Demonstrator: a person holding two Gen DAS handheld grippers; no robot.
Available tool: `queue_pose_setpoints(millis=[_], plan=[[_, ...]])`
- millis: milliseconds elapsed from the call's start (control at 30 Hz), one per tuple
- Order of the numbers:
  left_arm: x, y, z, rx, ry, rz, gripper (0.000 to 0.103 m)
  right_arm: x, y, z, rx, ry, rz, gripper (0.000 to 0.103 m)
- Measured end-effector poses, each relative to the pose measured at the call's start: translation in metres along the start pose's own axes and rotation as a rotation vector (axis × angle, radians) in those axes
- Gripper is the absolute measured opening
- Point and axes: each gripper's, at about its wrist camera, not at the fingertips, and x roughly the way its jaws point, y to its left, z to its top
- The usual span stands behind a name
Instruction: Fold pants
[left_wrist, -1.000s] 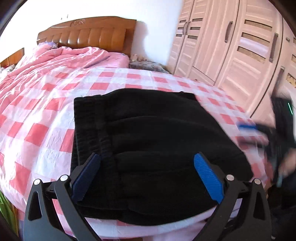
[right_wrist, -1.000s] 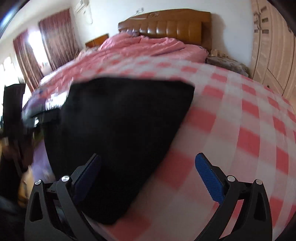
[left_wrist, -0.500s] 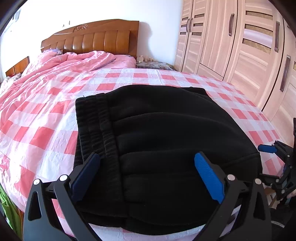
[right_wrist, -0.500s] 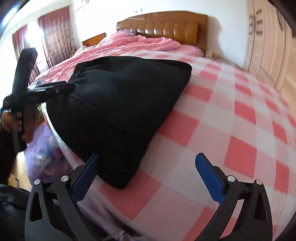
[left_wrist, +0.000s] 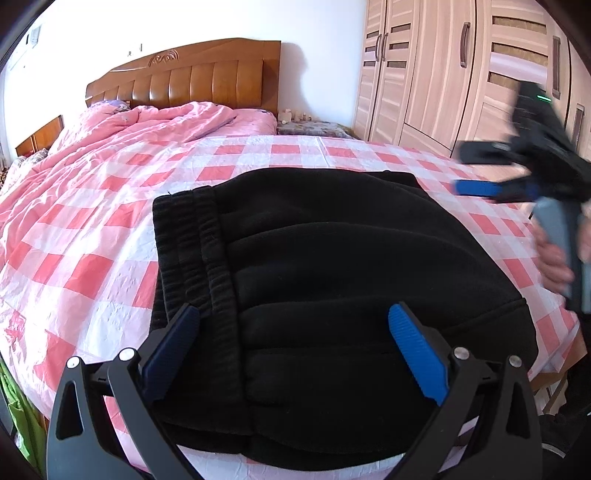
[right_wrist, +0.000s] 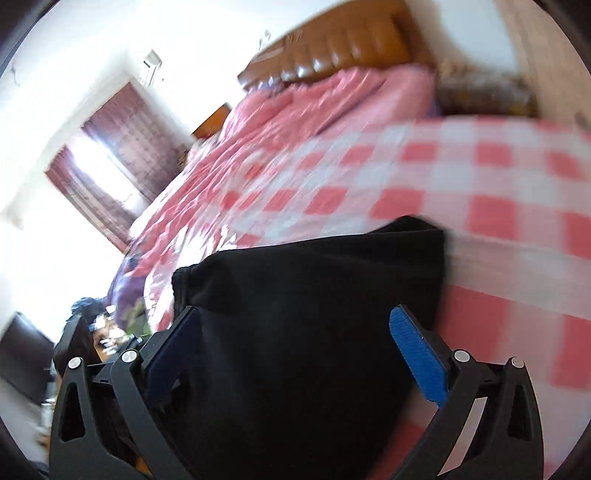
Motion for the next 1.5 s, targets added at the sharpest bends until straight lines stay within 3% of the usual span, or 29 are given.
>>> queue_pose_setpoints(millis=[133, 333, 467, 600, 633, 667, 733, 867, 1033, 1133, 1300, 1367, 1500], plan=[[0.0, 0.0, -0.001, 0.005, -0.005, -0.001, 0.102, 0.048, -0.009, 0.013, -0.045, 0.098, -0.107, 0.099], [0.0, 0.002, -0.002, 0.011, -0.009, -0.011, 0.102, 0.014, -0.015, 0.033, 0.064, -0.089, -0.205, 0.099], [0.002, 0.004, -0.004, 0.011, -0.023, -0.012, 0.102, 0.008, 0.021, 0.015, -0.073, -0.055, -0.166, 0.099], [-0.011, 0.015, 0.002, -0.043, 0.012, 0.001, 0.101, 0.005, 0.025, 0.004, -0.124, -0.021, -0.324, 0.099], [-0.024, 0.026, 0.004, -0.088, -0.009, -0.04, 0.101, -0.002, 0.019, -0.001, -0.091, -0.028, -0.317, 0.099], [-0.033, 0.036, 0.004, -0.127, -0.028, -0.076, 0.101, -0.016, 0.004, -0.01, -0.02, -0.043, -0.249, 0.099], [-0.043, 0.075, 0.004, -0.281, -0.029, -0.15, 0.101, -0.028, -0.015, -0.024, 0.074, -0.055, -0.187, 0.099], [-0.004, 0.132, 0.004, -0.471, 0.119, -0.304, 0.101, -0.051, -0.044, -0.061, 0.177, -0.047, -0.159, 0.099], [0.04, 0.128, 0.01, -0.49, 0.235, -0.473, 0.101, -0.054, -0.042, -0.094, 0.188, 0.04, -0.045, 0.099], [0.059, 0.118, 0.017, -0.436, 0.284, -0.409, 0.101, -0.042, -0.029, -0.105, 0.137, 0.106, -0.031, 0.099], [0.071, 0.133, 0.02, -0.494, 0.32, -0.503, 0.101, -0.027, -0.009, -0.111, 0.093, 0.142, 0.034, 0.096], [0.074, 0.135, 0.02, -0.5, 0.33, -0.528, 0.101, -0.026, -0.003, -0.112, 0.073, 0.132, 0.015, 0.095], [0.078, 0.133, 0.023, -0.502, 0.352, -0.545, 0.1, -0.031, -0.012, -0.113, 0.125, 0.098, 0.048, 0.078]])
